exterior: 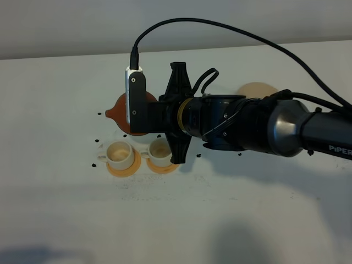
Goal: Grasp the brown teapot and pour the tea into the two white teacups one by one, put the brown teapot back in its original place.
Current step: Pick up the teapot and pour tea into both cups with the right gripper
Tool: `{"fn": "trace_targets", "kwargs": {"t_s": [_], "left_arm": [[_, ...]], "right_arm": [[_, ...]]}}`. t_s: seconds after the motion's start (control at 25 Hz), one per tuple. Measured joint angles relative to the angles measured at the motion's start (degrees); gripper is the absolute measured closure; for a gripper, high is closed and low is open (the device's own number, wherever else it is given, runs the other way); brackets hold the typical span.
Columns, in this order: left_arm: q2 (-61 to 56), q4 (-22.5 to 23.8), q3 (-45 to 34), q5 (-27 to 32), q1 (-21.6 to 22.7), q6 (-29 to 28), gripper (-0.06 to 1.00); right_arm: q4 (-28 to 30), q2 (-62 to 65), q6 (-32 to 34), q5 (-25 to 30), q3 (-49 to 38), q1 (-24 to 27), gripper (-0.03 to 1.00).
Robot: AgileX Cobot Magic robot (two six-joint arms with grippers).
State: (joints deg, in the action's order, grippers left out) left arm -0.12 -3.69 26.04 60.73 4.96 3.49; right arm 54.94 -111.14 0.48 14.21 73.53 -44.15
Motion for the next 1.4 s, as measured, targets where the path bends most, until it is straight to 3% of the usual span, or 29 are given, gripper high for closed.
{"fn": "trace_targets", "kwargs": {"t_s": [0.76,1.16,1.4], "left_arm": [[0.0,0.0,0.0,-0.1,0.0,0.0,0.44],[0.0,0.0,0.0,-0.1,0.0,0.0,0.44],[0.0,0.0,0.0,0.0,0.0,0.0,0.44]], "right_arm": [[12.9,-3.4,2.6,-1.6,0.0,0.0,0.85],[24.6,-3.4,8.6,-1.8,0.0,0.0,0.85],[26.3,-3.4,9.0,-1.8,0.0,0.0,0.85]]}}
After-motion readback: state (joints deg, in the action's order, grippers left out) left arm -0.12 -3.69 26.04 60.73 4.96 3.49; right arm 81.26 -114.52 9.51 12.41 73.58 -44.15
